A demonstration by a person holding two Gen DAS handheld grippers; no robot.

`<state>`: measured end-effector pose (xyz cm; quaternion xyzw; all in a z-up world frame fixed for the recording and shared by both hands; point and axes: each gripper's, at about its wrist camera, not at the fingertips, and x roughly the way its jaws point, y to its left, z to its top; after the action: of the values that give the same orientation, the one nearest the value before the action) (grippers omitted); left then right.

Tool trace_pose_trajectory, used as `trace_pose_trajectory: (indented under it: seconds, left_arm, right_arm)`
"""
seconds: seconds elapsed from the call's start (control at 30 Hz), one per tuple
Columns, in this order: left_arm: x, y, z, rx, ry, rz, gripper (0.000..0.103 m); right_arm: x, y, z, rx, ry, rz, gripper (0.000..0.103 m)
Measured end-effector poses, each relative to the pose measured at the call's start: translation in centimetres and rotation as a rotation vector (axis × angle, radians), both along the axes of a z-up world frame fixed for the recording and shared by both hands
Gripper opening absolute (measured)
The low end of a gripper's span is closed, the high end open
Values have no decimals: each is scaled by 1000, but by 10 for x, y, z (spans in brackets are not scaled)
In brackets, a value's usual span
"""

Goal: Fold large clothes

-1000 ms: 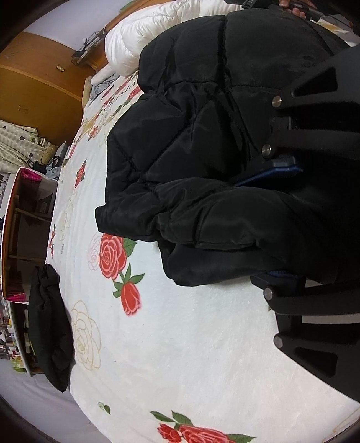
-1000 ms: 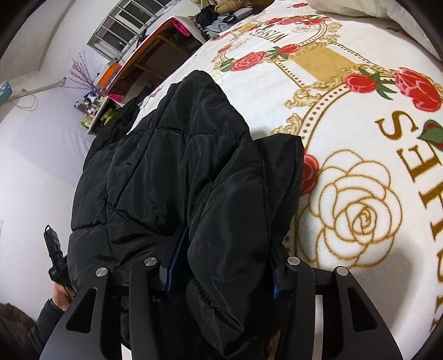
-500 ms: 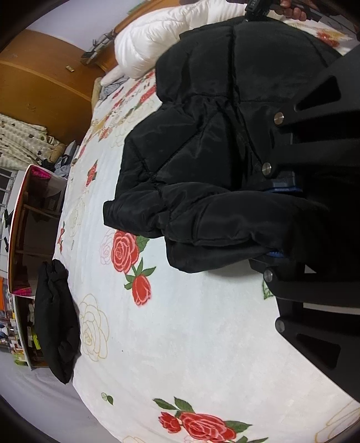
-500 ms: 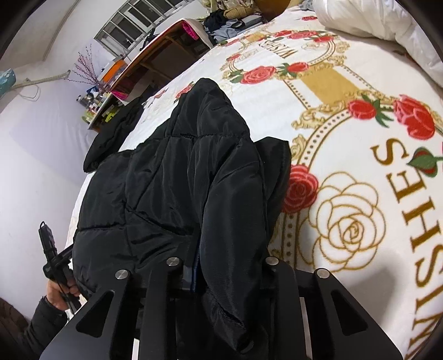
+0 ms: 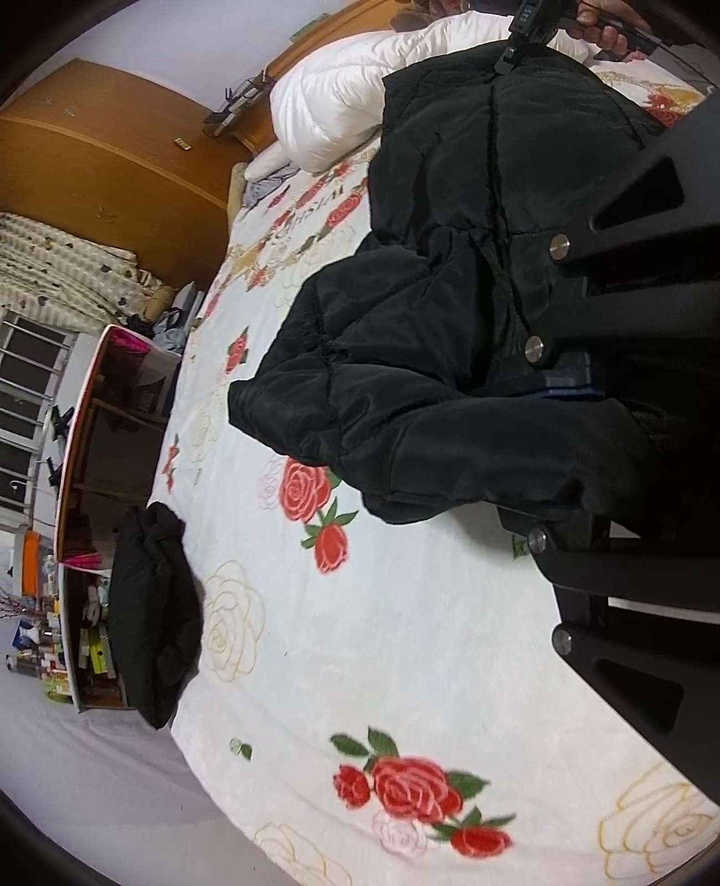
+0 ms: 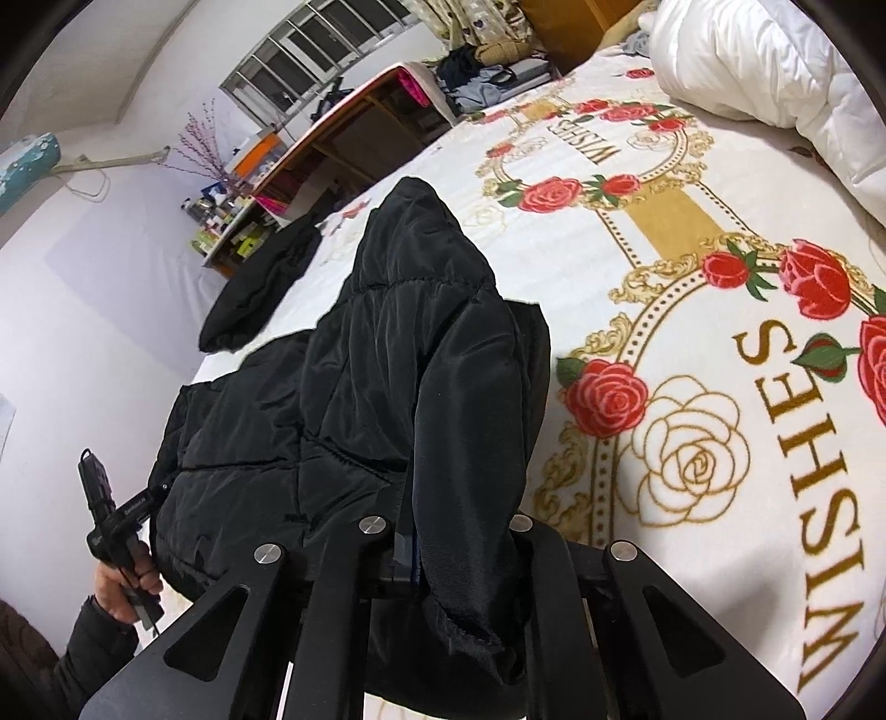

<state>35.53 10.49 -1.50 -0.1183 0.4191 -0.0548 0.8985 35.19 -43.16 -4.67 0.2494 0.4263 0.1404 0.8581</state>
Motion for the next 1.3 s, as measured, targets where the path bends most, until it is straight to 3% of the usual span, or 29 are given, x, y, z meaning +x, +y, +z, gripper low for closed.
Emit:
trace_pose_trajectory:
  seconds: [0.17, 0.27, 0.37, 0.43, 0.57, 0.63, 0.67, 0.7, 0.83, 1.13, 1.23, 1.3]
  left_arm:
    - [-30, 10, 24, 1, -42, 2, 11]
    - [-48, 12, 39, 15, -78, -8, 10]
    - [-36, 17, 19, -24, -5, 1, 12]
    - [-21, 16, -1, -7, 36, 11, 17]
    - [-3, 10, -22, 25, 76, 35, 29]
    - [4, 15, -29, 7, 70, 48, 48]
    - [5, 19, -33, -11, 74, 56, 53]
    - [7, 23, -39, -29, 80, 63, 59]
    - [13, 38, -69, -120, 103, 79, 76]
    - [26, 40, -115, -295, 156, 75, 100]
    - [32, 32, -121, -291, 171, 54, 103]
    - [32, 28, -119, -273, 179, 41, 103]
  right_arm:
    - [-24, 8, 28, 31, -52, 27, 8]
    - [-42, 20, 46, 9, -70, 52, 8]
    - [-40, 18, 31, 19, -29, 36, 9]
    - [-23, 18, 13, -3, 25, 13, 12]
    - [1, 23, -13, -77, 127, -22, 40]
    - [4, 21, -19, -72, 108, -24, 60]
    - [6, 18, -24, -67, 104, -33, 80]
    - [6, 15, -29, -69, 104, -42, 84]
    - [20, 0, -69, 14, 176, -36, 87]
    - [39, -6, -109, 130, 241, 65, 89]
    - [41, -3, -115, 134, 237, 71, 89]
    - [38, -2, -115, 141, 225, 78, 80]
